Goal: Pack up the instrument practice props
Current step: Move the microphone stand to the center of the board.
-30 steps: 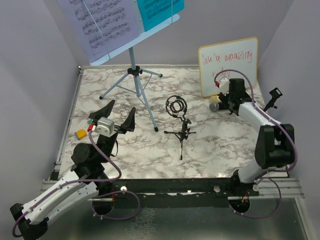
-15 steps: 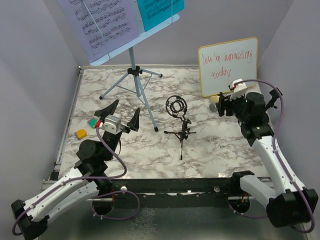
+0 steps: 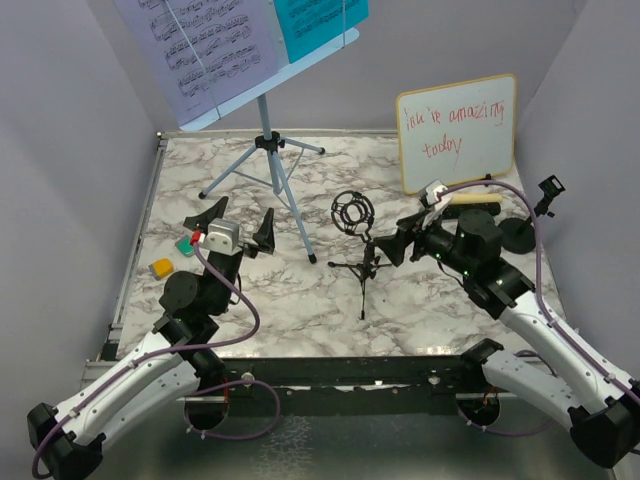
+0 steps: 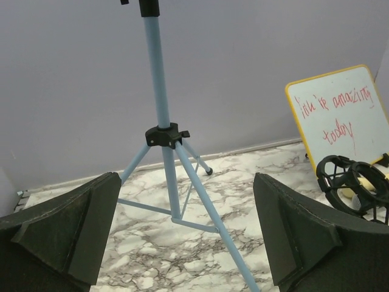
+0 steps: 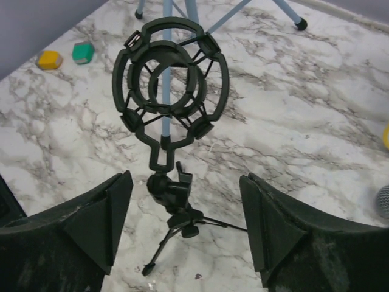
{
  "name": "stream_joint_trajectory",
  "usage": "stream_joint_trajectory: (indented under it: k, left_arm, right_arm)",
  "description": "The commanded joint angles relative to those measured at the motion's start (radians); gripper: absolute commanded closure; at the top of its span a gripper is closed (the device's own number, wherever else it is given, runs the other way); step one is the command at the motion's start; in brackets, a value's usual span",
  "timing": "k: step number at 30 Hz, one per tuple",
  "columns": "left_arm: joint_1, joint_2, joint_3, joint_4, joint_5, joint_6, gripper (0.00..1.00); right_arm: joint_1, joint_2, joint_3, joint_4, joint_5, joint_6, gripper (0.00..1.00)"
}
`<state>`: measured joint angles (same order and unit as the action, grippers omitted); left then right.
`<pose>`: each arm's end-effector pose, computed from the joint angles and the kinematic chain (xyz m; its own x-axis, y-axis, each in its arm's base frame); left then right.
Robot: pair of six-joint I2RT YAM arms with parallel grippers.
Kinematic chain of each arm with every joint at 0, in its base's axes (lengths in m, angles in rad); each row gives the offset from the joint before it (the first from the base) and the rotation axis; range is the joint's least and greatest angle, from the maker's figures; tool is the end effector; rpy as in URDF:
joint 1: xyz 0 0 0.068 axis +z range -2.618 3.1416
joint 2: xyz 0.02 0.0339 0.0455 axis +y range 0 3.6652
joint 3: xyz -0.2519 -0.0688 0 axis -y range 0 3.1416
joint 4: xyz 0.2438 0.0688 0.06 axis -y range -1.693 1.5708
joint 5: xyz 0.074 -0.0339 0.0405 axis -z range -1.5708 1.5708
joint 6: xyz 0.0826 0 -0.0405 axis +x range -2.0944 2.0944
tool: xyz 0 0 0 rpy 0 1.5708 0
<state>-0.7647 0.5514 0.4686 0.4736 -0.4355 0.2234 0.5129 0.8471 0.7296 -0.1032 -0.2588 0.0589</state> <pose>0.1620 -0.1071 0.3418 0.3447 -0.0524 -0.9372 0.2767 0.9597 0.0481 0.2096 0.1423 0.2996 -0.2311 -0.0649 -0.9708 -0.6795 0.7248 0.1134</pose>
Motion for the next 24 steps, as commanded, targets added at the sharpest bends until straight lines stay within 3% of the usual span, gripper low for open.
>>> stream_joint_trajectory:
  k: [1, 11, 20, 24]
  left_arm:
    - [0.031, 0.004, -0.001, 0.013, -0.032, -0.036, 0.01]
    - [0.042, 0.003, -0.004, 0.01, -0.008, -0.032, 0.01]
    - [0.043, -0.004, -0.005, 0.01, 0.012, -0.025, 0.01]
    - [0.043, -0.005, -0.005, 0.01, 0.019, -0.025, 0.01]
  right_arm:
    - [0.084, 0.024, -0.001, 0.036, 0.057, 0.066, 0.17]
    - [0.179, 0.121, -0.005, 0.036, 0.208, 0.052, 0.18]
    - [0.218, 0.214, 0.001, 0.037, 0.243, 0.046, 0.32]
    - [0.225, 0.224, -0.014, 0.046, 0.276, 0.053, 0.45]
